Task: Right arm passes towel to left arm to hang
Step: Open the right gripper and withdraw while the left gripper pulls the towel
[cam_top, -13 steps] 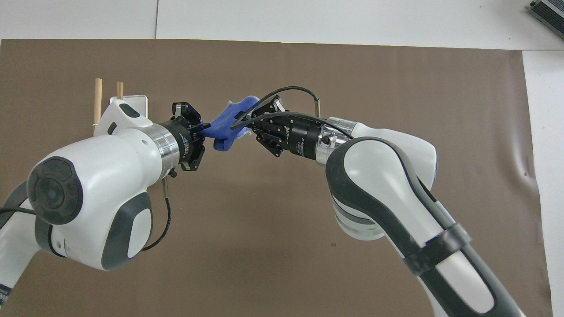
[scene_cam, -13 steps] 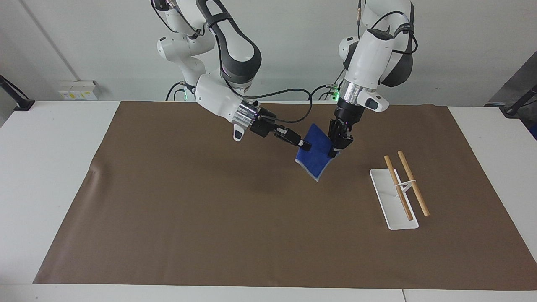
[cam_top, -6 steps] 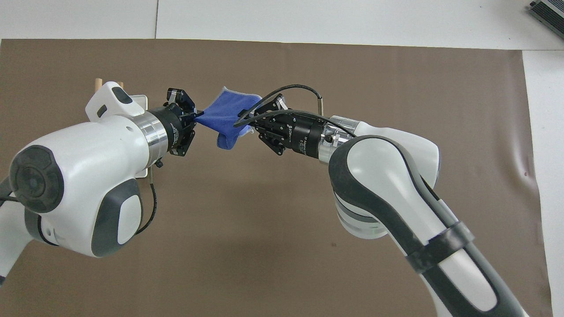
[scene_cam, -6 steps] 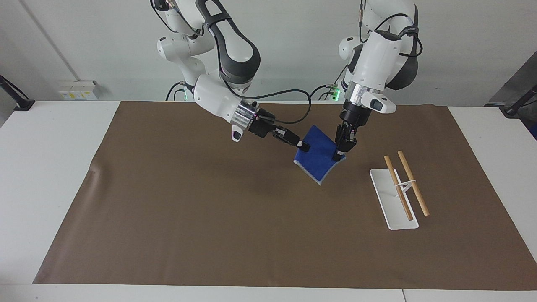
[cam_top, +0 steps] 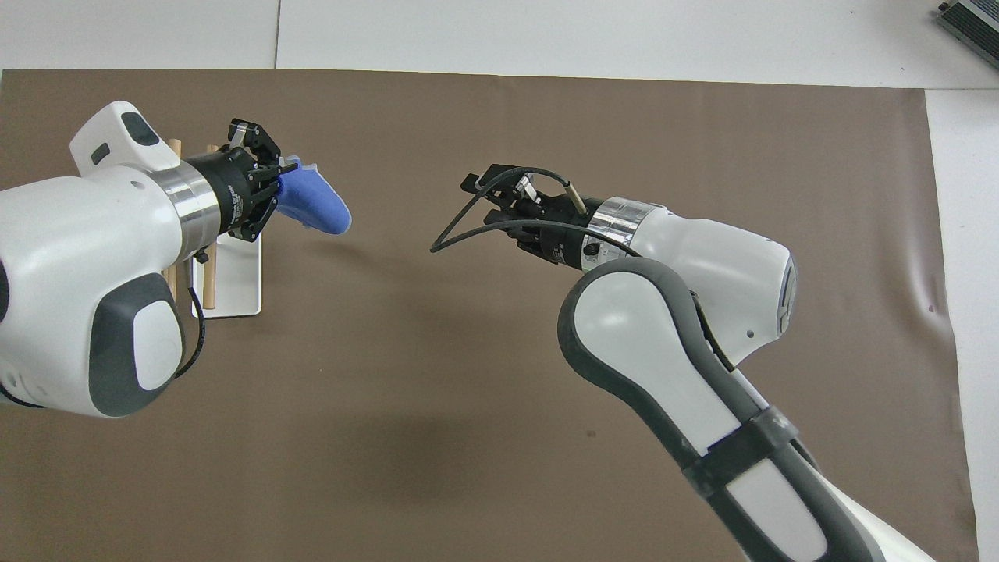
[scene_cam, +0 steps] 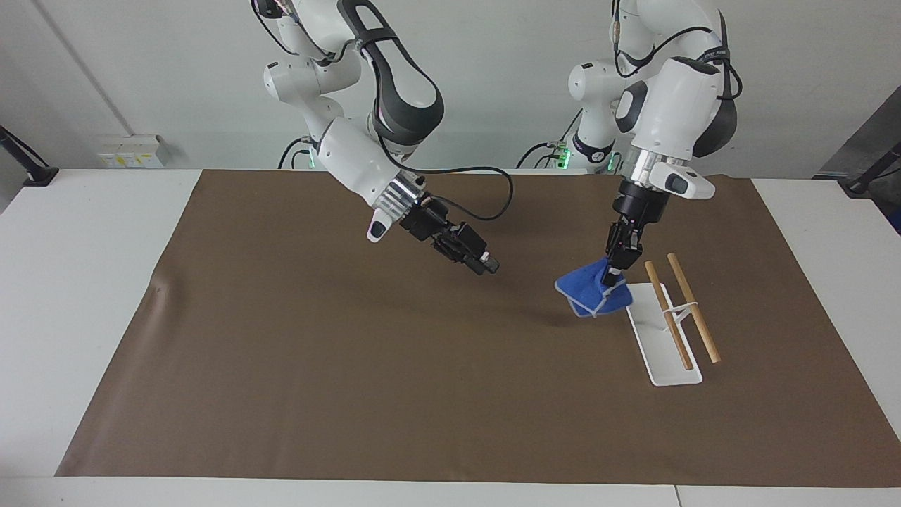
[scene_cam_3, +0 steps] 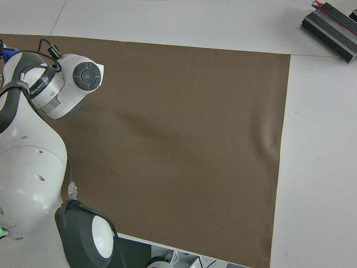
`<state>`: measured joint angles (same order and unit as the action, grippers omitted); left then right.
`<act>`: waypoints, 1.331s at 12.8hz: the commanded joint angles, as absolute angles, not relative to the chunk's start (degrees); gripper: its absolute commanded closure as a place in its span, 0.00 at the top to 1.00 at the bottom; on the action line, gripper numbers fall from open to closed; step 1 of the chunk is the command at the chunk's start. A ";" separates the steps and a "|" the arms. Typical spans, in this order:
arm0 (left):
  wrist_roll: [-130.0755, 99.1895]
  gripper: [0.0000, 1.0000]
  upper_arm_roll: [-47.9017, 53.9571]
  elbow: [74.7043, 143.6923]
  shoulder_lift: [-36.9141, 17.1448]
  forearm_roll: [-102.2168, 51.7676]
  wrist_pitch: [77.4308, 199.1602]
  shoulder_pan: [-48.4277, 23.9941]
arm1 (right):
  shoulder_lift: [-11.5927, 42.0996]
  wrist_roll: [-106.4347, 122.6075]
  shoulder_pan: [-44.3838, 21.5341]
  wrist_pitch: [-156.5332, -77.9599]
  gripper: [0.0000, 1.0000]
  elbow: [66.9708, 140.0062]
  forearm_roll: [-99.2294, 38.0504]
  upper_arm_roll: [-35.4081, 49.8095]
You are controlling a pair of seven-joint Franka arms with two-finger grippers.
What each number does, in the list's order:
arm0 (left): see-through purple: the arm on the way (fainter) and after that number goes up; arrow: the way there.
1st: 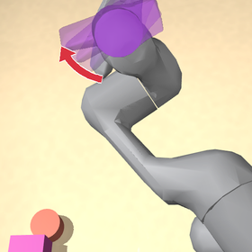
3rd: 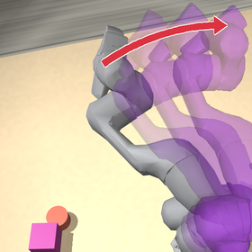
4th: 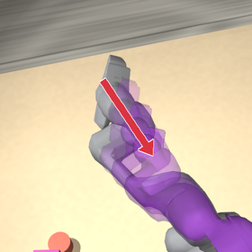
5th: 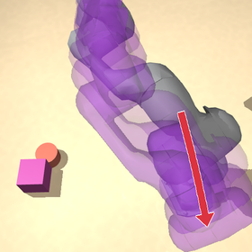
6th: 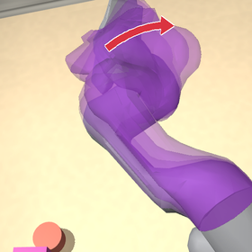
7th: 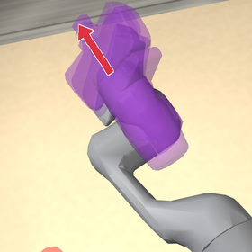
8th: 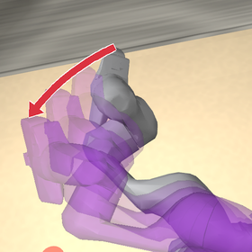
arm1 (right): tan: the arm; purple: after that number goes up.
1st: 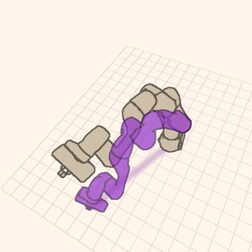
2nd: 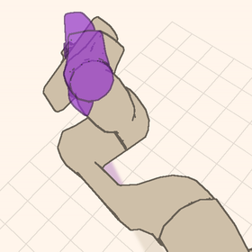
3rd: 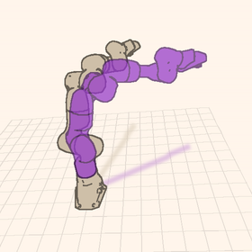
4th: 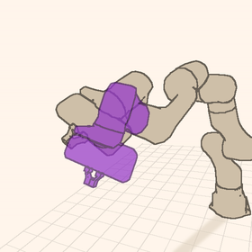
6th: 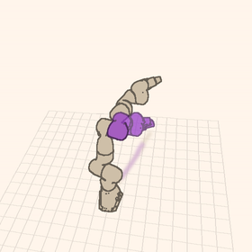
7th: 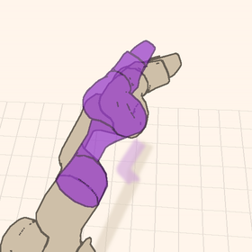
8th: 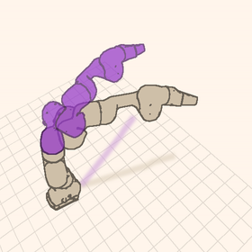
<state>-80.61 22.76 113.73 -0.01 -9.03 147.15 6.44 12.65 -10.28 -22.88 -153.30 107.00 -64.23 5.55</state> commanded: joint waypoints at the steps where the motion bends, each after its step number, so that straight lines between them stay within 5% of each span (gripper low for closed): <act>1: -75.86 0.00 19.70 113.55 -0.70 -10.11 147.13 6.50 | 13.01 -8.26 -17.95 -152.50 1.00 108.45 -40.80 5.80; 6: -65.51 0.00 16.80 116.98 -1.23 -10.11 147.48 7.29 | 11.44 -9.14 -9.07 -135.92 1.00 105.83 -4.26 5.63; 17: -46.58 0.00 2.82 116.45 -2.64 -9.93 148.89 7.82 | 0.09 -11.51 0.78 -103.23 1.00 93.72 -0.70 4.66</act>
